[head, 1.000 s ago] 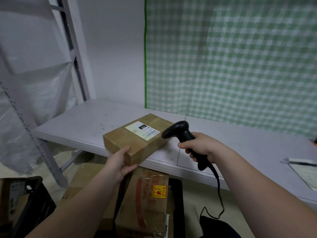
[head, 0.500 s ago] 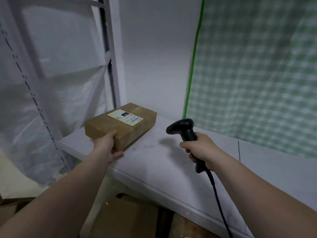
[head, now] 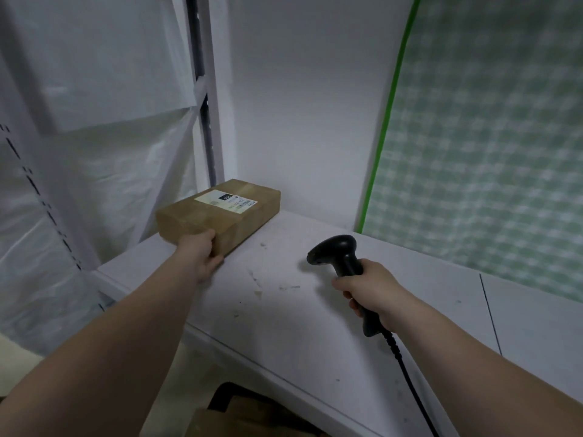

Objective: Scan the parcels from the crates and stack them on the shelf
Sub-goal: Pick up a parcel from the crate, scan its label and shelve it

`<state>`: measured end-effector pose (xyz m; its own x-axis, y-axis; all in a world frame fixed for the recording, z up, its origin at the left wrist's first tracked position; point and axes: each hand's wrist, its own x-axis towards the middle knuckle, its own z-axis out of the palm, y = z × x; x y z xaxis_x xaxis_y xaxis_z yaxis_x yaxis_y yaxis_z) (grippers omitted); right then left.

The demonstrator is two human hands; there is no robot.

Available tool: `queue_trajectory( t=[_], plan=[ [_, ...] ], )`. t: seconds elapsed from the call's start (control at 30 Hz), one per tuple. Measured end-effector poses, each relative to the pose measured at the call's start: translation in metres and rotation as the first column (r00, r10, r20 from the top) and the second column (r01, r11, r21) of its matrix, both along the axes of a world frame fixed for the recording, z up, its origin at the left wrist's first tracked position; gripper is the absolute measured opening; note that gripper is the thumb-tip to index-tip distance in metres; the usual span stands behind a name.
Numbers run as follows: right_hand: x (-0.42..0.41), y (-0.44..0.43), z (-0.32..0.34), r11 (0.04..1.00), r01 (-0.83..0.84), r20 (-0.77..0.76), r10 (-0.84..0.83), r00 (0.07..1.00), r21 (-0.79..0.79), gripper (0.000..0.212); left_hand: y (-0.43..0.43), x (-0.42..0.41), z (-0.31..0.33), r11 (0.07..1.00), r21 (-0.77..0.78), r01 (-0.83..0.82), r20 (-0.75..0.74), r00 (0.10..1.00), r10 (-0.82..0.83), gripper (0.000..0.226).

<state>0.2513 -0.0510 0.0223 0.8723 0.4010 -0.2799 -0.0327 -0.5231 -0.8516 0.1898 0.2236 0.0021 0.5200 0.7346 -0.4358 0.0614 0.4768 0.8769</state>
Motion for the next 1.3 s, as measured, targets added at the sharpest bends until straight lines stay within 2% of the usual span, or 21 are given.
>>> queue_trajectory(
  t=[0.13,0.2,0.4,0.5,0.63,0.73,0.87,0.97,1.03,1.1,1.17,1.23,1.3],
  plan=[
    [-0.010,0.001,0.001,1.000,-0.006,0.003,0.006,1.000,-0.008,0.015,-0.003,-0.011,-0.002,0.981,0.166,0.097,-0.074,0.994,-0.086,0.028],
    [-0.020,-0.001,0.004,1.000,-0.014,-0.001,0.014,1.000,-0.004,0.014,-0.010,-0.025,-0.001,0.962,0.240,0.128,-0.115,0.988,-0.103,0.031],
    [-0.079,-0.029,0.007,0.998,-0.038,-0.049,0.040,0.998,0.044,0.010,-0.067,-0.104,-0.002,0.886,0.328,0.327,-0.212,0.940,-0.268,0.018],
    [-0.122,-0.048,0.003,0.998,-0.028,-0.104,0.034,0.994,0.056,0.014,-0.105,-0.156,-0.009,0.799,0.407,0.442,-0.343,0.885,-0.315,0.020],
    [-0.174,-0.073,-0.009,0.999,-0.035,-0.145,0.040,0.989,0.039,0.014,-0.143,-0.214,-0.025,0.674,0.477,0.563,-0.487,0.809,-0.331,0.008],
    [-0.205,-0.091,-0.020,0.999,-0.019,-0.193,0.027,0.981,0.043,0.014,-0.166,-0.242,-0.038,0.580,0.496,0.647,-0.585,0.742,-0.328,0.029],
    [-0.234,-0.119,-0.034,0.998,0.023,-0.274,-0.006,0.962,0.060,0.015,-0.195,-0.260,-0.043,0.488,0.496,0.718,-0.677,0.672,-0.300,0.039],
    [-0.249,-0.136,-0.046,0.998,0.054,-0.253,-0.049,0.966,0.012,0.017,-0.214,-0.267,-0.054,0.293,0.479,0.827,-0.803,0.548,-0.233,0.047],
    [-0.257,-0.145,-0.055,0.996,0.089,-0.240,-0.089,0.967,-0.011,0.019,-0.224,-0.272,-0.064,0.219,0.423,0.879,-0.874,0.460,-0.157,0.060],
    [-0.264,-0.150,-0.061,0.995,0.100,-0.263,-0.094,0.960,0.009,0.018,-0.226,-0.276,-0.070,0.264,0.371,0.890,-0.908,0.407,-0.097,0.072],
    [-0.271,-0.153,-0.067,0.993,0.106,-0.311,-0.083,0.947,0.056,0.016,-0.222,-0.282,-0.074,0.338,0.385,0.859,-0.906,0.422,-0.039,0.077],
    [-0.276,-0.151,-0.071,0.989,0.110,-0.345,-0.071,0.936,0.097,0.021,-0.211,-0.289,-0.075,0.492,0.384,0.782,-0.885,0.464,-0.046,0.081],
    [-0.280,-0.145,-0.075,0.985,0.108,-0.378,-0.049,0.924,0.135,0.026,-0.201,-0.296,-0.077,0.681,0.286,0.674,-0.832,0.528,-0.173,0.082]
  ],
)
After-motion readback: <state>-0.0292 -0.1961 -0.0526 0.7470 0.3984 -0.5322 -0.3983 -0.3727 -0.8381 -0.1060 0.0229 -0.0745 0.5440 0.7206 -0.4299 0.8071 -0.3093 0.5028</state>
